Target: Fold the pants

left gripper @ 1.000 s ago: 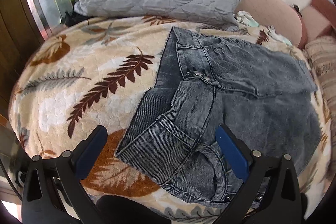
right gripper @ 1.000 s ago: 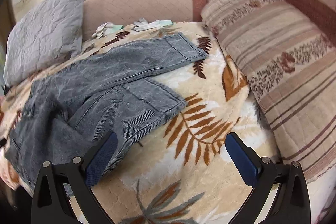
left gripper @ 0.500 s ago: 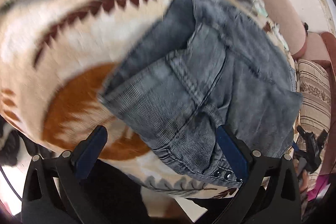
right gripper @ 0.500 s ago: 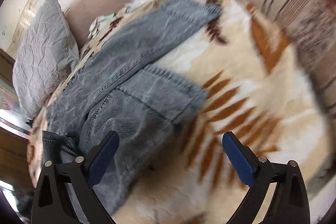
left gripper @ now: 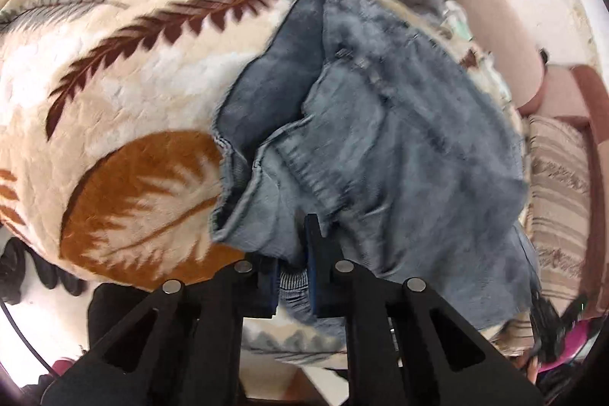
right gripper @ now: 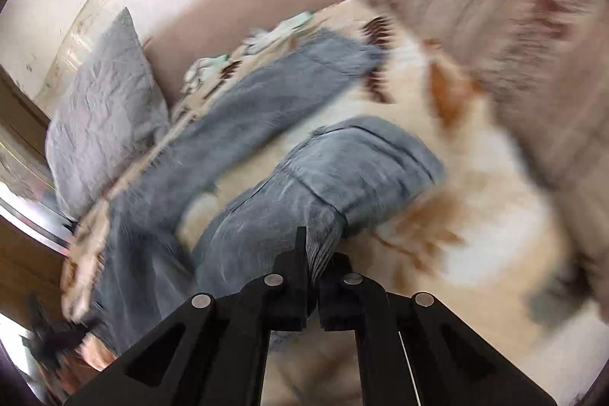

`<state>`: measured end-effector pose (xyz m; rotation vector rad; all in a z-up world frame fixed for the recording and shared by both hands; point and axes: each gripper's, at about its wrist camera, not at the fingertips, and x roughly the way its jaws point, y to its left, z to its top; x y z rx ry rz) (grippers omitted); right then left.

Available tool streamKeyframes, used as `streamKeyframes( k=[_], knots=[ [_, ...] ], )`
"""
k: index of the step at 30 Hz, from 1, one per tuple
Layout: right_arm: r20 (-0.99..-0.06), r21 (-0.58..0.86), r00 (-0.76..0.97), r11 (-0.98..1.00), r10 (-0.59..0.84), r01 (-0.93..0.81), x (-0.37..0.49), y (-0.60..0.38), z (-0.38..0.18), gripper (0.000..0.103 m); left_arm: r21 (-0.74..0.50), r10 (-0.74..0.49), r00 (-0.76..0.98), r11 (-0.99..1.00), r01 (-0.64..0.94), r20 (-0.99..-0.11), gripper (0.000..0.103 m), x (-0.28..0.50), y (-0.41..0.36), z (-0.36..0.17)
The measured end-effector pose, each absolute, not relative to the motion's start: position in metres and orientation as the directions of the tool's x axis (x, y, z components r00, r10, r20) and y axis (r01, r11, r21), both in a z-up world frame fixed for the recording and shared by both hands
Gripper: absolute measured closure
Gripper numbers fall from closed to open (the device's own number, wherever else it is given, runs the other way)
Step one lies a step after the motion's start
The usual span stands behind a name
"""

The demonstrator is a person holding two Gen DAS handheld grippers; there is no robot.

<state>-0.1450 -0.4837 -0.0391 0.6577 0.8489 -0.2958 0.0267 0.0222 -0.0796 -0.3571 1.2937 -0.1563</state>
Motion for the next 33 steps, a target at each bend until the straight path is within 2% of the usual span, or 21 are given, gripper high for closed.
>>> streamKeyframes(
  k=[4, 6, 9, 10, 12, 13, 16, 20, 22, 23, 24, 25, 26, 27, 31, 33],
  knots=[
    [-0.864, 0.39, 0.5, 0.712, 0.062, 0.585, -0.202, -0.492, -0.094, 0.098, -0.36, -0.326, 0.266, 0.929, -0.087, -0.907, 0.094, 0.025, 0.033, -0.086],
    [-0.861, 0.426, 0.499, 0.679, 0.1, 0.598, -0.219, -0.495, -0.106, 0.095, -0.362, -0.338, 0.265, 0.931, -0.048, -0.903, 0.093, 0.022, 0.038, -0.077],
    [-0.855, 0.39, 0.518, 0.666, 0.005, 0.636, -0.241, -0.505, -0.082, 0.067, -0.359, -0.344, 0.289, 0.933, 0.003, -0.893, 0.092, 0.017, 0.048, -0.061],
    [-0.849, 0.364, 0.527, 0.664, -0.052, 0.653, -0.246, -0.51, -0.071, 0.063, -0.354, -0.34, 0.308, 0.935, 0.014, -0.888, 0.091, 0.016, 0.054, -0.055],
    [-0.826, 0.324, 0.542, 0.657, -0.154, 0.681, -0.248, -0.527, -0.051, 0.06, -0.337, -0.325, 0.336, 0.941, 0.022, -0.884, 0.083, 0.022, 0.058, -0.05],
    [-0.822, 0.33, 0.549, 0.661, -0.149, 0.674, -0.24, -0.534, -0.049, 0.059, -0.332, -0.318, 0.343, 0.943, 0.019, -0.884, 0.072, 0.026, 0.058, -0.048],
    [-0.835, 0.339, 0.543, 0.693, -0.089, 0.636, -0.197, -0.552, -0.053, 0.059, -0.304, -0.284, 0.349, 0.953, -0.004, -0.893, 0.049, 0.044, 0.049, -0.051],
    [-0.872, 0.25, 0.476, 0.731, -0.115, 0.635, -0.133, -0.56, -0.076, 0.056, -0.294, -0.278, 0.332, 0.956, 0.001, -0.902, 0.042, 0.067, 0.029, -0.061],
    [-0.892, 0.196, 0.433, 0.753, -0.129, 0.628, -0.113, -0.555, -0.088, 0.048, -0.304, -0.289, 0.288, 0.953, -0.008, -0.913, 0.043, 0.076, 0.023, -0.071],
    [-0.896, 0.163, 0.419, 0.769, -0.147, 0.618, -0.105, -0.551, -0.091, 0.049, -0.314, -0.301, 0.274, 0.949, -0.005, -0.914, 0.044, 0.076, 0.021, -0.072],
    [-0.893, 0.128, 0.418, 0.799, -0.166, 0.588, -0.099, -0.545, -0.088, 0.072, -0.304, -0.294, 0.285, 0.953, 0.009, -0.912, 0.045, 0.075, 0.017, -0.07],
    [-0.891, 0.087, 0.416, 0.83, -0.183, 0.551, -0.094, -0.537, -0.085, 0.089, -0.292, -0.285, 0.302, 0.956, 0.024, -0.91, 0.049, 0.074, 0.015, -0.067],
    [-0.888, 0.006, 0.395, 0.853, -0.236, 0.522, -0.093, -0.531, -0.078, 0.089, -0.282, -0.281, 0.316, 0.958, 0.041, -0.906, 0.051, 0.073, 0.013, -0.065],
    [-0.881, -0.001, 0.408, 0.864, -0.238, 0.503, -0.096, -0.531, -0.072, 0.09, -0.272, -0.276, 0.325, 0.961, 0.057, -0.905, 0.056, 0.073, 0.011, -0.064],
    [-0.871, -0.004, 0.398, 0.814, -0.288, 0.582, -0.114, -0.559, -0.064, 0.093, -0.228, -0.228, 0.322, 0.973, 0.038, -0.919, 0.059, 0.078, 0.011, -0.071],
    [-0.883, 0.061, 0.384, 0.746, -0.269, 0.663, -0.125, -0.586, -0.073, 0.093, -0.228, -0.224, 0.303, 0.973, 0.022, -0.926, 0.06, 0.08, 0.012, -0.078]
  ],
)
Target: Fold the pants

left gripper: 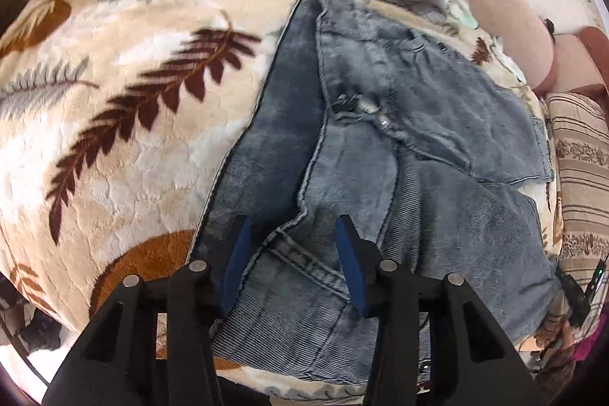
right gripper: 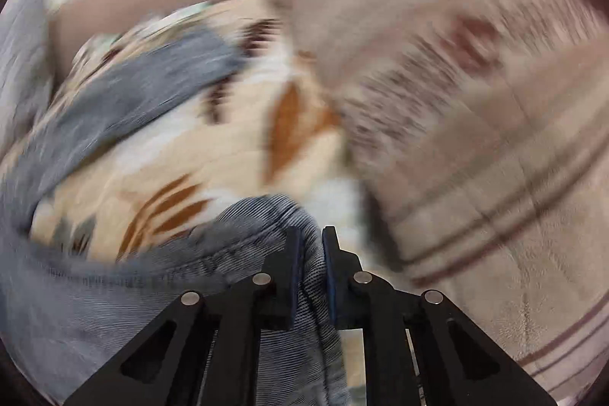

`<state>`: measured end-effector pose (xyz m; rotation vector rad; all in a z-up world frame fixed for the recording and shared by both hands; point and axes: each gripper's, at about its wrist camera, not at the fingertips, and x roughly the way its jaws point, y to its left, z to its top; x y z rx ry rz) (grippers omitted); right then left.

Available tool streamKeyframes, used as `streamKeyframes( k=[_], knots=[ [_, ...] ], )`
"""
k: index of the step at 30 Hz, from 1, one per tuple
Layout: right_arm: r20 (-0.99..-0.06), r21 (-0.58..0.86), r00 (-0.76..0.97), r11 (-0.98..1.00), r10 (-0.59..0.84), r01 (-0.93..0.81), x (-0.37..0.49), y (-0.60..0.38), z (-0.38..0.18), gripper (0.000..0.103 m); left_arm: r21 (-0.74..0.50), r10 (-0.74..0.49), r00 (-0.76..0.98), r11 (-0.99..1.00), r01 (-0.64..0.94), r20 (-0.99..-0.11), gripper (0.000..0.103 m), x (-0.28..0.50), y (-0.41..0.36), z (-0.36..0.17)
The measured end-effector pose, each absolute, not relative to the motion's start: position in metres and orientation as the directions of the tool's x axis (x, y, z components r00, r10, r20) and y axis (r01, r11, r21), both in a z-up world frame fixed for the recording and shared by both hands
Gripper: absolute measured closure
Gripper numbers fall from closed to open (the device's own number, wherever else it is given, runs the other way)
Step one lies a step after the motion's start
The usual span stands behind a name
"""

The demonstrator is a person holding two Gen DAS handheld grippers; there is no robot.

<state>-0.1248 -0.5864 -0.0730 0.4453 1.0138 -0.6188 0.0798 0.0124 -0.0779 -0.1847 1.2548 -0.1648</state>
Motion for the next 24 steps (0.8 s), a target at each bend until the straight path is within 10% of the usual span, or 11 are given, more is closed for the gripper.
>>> streamKeyframes(
  k=[5, 10, 14, 15, 18, 24],
  knots=[
    [-0.889, 0.044, 0.367, 0.747, -0.274, 0.663, -0.131, -0.587, -0.075, 0.087, -0.219, -0.216, 0.304, 0.975, 0.026, -0.928, 0.06, 0.074, 0.021, -0.077],
    [-0.862, 0.176, 0.461, 0.728, -0.21, 0.662, -0.171, -0.581, -0.051, 0.041, -0.306, -0.306, 0.335, 0.95, 0.055, -0.891, 0.051, 0.066, 0.03, -0.059],
    [-0.87, 0.239, 0.466, 0.688, -0.161, 0.685, -0.201, -0.572, -0.066, 0.039, -0.319, -0.332, 0.306, 0.943, 0.093, -0.892, 0.038, 0.058, 0.02, -0.068],
    [-0.882, 0.248, 0.451, 0.68, -0.136, 0.69, -0.204, -0.571, -0.076, 0.041, -0.284, -0.299, 0.3, 0.954, 0.096, -0.906, 0.038, 0.056, 0.014, -0.073],
    [-0.898, 0.222, 0.424, 0.706, -0.121, 0.672, -0.202, -0.561, -0.088, 0.091, -0.272, -0.291, 0.272, 0.957, 0.104, -0.917, 0.055, 0.05, 0.008, -0.076],
    [-0.839, 0.12, 0.468, 0.744, -0.278, 0.657, -0.226, -0.553, -0.031, 0.1, -0.23, -0.255, 0.298, 0.966, 0.118, -0.92, 0.063, 0.037, 0.014, -0.067]
  ],
)
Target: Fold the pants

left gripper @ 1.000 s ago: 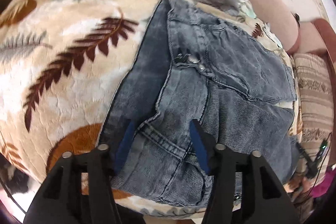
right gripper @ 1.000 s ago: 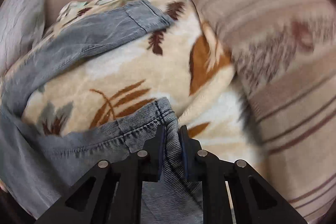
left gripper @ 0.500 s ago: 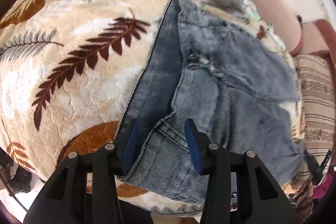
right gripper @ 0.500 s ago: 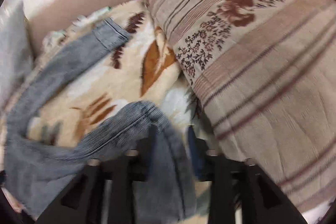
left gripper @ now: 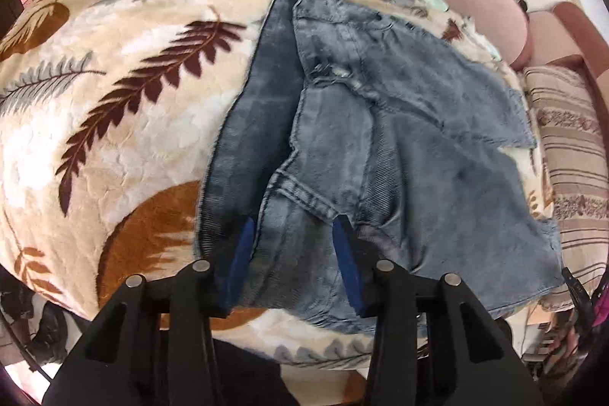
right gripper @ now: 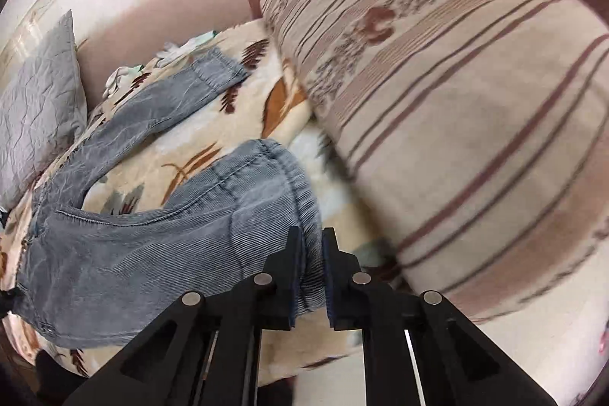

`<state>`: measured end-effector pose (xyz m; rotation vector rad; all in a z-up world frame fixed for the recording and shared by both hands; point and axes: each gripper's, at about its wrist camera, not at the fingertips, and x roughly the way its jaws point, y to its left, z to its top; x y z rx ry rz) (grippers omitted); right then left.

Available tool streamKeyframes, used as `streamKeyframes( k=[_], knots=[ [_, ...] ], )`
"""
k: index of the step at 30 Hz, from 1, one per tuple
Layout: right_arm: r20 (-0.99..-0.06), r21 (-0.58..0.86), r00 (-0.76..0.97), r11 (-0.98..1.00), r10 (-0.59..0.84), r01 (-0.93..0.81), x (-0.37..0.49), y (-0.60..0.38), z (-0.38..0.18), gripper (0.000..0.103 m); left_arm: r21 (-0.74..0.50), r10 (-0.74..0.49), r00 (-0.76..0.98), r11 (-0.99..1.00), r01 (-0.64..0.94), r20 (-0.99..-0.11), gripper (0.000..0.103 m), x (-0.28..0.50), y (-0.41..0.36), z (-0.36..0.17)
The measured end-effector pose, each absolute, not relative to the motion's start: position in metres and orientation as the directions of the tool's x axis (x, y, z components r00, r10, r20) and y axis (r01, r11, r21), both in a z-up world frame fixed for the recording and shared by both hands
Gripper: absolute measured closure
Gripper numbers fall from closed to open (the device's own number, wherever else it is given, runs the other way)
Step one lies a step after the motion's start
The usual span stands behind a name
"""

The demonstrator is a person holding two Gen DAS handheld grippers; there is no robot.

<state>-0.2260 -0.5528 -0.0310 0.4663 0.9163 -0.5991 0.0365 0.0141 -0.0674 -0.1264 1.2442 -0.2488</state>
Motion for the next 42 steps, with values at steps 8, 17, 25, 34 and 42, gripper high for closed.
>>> streamKeyframes(
  k=[8, 17, 25, 34, 42],
  knots=[
    [-0.894, 0.035, 0.353, 0.74, -0.278, 0.671, -0.221, -0.552, -0.06, 0.092, -0.208, -0.241, 0.299, 0.968, 0.139, -0.923, 0.067, 0.034, 0.017, -0.062],
    [-0.865, 0.15, 0.449, 0.739, -0.224, 0.657, -0.143, -0.584, -0.048, 0.047, -0.238, -0.266, 0.334, 0.964, 0.122, -0.904, 0.048, 0.071, 0.003, -0.05],
    [-0.851, 0.062, 0.451, 0.802, -0.269, 0.594, -0.109, -0.586, -0.046, 0.09, -0.185, -0.211, 0.331, 0.977, 0.109, -0.92, 0.062, 0.08, -0.012, -0.063],
    [-0.874, -0.132, 0.308, 0.795, -0.375, 0.592, -0.095, -0.57, -0.073, 0.08, -0.121, -0.159, 0.324, 0.984, 0.134, -0.933, 0.07, 0.076, -0.017, -0.079],
    [-0.829, 0.083, 0.486, 0.798, -0.277, 0.597, -0.124, -0.559, -0.022, 0.058, -0.19, -0.194, 0.405, 0.98, 0.052, -0.893, 0.048, 0.072, 0.007, -0.054]
  ],
)
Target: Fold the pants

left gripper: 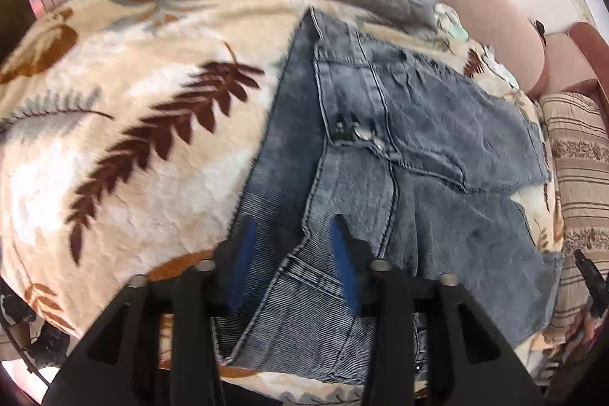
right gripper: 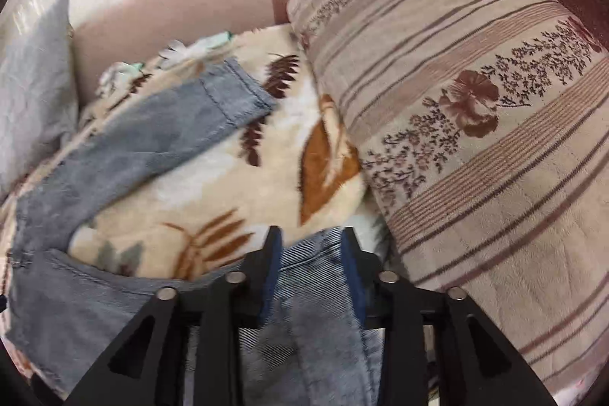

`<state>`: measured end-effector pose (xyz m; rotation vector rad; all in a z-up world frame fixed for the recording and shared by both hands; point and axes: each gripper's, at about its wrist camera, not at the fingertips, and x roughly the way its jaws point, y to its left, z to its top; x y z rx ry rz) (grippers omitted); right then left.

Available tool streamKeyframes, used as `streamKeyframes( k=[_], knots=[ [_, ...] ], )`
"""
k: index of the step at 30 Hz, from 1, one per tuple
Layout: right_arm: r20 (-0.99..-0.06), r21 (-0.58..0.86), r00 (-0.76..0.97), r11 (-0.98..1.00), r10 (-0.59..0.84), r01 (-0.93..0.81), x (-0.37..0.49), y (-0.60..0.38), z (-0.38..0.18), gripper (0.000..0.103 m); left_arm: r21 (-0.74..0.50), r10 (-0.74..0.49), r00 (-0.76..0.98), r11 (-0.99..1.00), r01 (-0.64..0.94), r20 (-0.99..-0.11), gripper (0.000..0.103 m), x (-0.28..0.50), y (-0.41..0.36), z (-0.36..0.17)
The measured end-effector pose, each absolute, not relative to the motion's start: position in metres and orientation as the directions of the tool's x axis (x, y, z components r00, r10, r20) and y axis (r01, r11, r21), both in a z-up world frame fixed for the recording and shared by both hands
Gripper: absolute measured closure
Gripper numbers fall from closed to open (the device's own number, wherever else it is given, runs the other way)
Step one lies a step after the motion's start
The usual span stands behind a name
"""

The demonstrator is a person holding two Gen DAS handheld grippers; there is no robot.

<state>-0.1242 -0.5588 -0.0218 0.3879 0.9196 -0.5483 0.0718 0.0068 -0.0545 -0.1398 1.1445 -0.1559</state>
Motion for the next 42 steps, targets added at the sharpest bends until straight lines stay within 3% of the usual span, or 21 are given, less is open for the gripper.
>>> streamKeyframes(
  k=[1, 3, 7, 13, 17, 20, 23, 26, 33, 42],
  knots=[
    [-0.826, 0.098, 0.497, 0.801, -0.266, 0.591, -0.124, -0.553, -0.02, 0.049, -0.176, -0.174, 0.419, 0.984, 0.036, -0.891, 0.04, 0.07, 0.007, -0.053],
    [-0.821, 0.119, 0.516, 0.811, -0.244, 0.573, -0.121, -0.54, -0.018, 0.042, -0.17, -0.161, 0.45, 0.985, 0.021, -0.878, 0.039, 0.067, 0.008, -0.049],
    [-0.827, 0.136, 0.526, 0.835, -0.201, 0.533, -0.113, -0.507, -0.018, 0.037, -0.167, -0.151, 0.452, 0.986, 0.005, -0.879, 0.031, 0.065, 0.012, -0.047],
    [-0.835, 0.112, 0.508, 0.837, -0.213, 0.535, -0.11, -0.472, -0.02, 0.018, -0.151, -0.117, 0.49, 0.988, -0.03, -0.864, 0.031, 0.057, 0.021, -0.041],
    [-0.842, 0.059, 0.473, 0.827, -0.26, 0.559, -0.108, -0.457, -0.016, 0.013, -0.119, -0.076, 0.511, 0.991, -0.052, -0.856, 0.029, 0.055, 0.026, -0.037],
    [-0.85, 0.095, 0.485, 0.846, -0.206, 0.525, -0.109, -0.446, -0.015, 0.007, -0.112, -0.062, 0.523, 0.991, -0.065, -0.85, 0.029, 0.053, 0.03, -0.036],
    [-0.874, 0.094, 0.459, 0.869, -0.162, 0.486, -0.109, -0.43, -0.02, 0.007, -0.099, -0.053, 0.527, 0.993, -0.059, -0.848, 0.029, 0.052, 0.029, -0.035],
    [-0.879, 0.01, 0.426, 0.884, -0.215, 0.468, -0.107, -0.416, -0.02, 0.007, -0.078, -0.04, 0.529, 0.996, -0.05, -0.848, 0.029, 0.051, 0.027, -0.035],
    [-0.9, -0.016, 0.382, 0.893, -0.209, 0.451, -0.1, -0.411, -0.025, 0.007, -0.05, -0.023, 0.544, 0.998, -0.035, -0.839, 0.029, 0.049, 0.023, -0.03],
    [-0.913, 0.067, 0.38, 0.861, -0.151, 0.503, -0.101, -0.448, -0.036, 0.007, -0.015, 0.005, 0.527, 0.999, -0.034, -0.85, 0.024, 0.058, 0.016, -0.036]
  ],
)
